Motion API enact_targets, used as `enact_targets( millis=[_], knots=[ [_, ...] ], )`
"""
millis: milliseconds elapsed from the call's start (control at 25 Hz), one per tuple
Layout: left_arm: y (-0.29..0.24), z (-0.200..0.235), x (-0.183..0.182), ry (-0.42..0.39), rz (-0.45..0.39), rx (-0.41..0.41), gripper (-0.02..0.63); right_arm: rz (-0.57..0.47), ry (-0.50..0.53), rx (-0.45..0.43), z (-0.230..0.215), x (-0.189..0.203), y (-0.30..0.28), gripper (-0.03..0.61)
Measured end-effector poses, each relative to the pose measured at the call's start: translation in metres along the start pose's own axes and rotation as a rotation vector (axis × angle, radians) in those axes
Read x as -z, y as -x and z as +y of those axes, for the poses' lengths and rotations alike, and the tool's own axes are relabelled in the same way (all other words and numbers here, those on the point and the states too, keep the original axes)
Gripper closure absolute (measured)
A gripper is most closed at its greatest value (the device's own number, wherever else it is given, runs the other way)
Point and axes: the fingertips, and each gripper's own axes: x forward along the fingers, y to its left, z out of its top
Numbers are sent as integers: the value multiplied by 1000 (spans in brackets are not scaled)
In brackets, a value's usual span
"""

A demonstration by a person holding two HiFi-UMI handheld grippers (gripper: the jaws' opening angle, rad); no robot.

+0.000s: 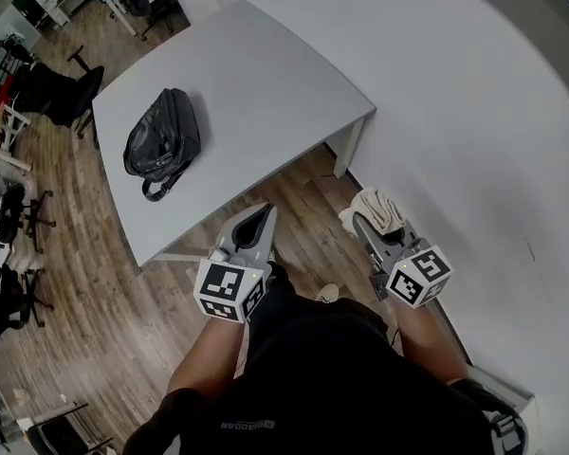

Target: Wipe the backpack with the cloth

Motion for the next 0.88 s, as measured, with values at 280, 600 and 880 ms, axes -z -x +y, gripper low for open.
enact_targets(
  millis=[280, 600, 880],
  knots=[
    [29, 25, 5, 24, -11, -78, 607, 34, 24, -68, 26, 6, -25, 469],
    [57, 51, 20, 67, -19, -143, 607, 76, 69, -137, 53, 9, -56, 469],
    [61, 80, 27, 77, -32, -173, 607, 92, 99, -177, 65, 14, -87, 469]
  ],
)
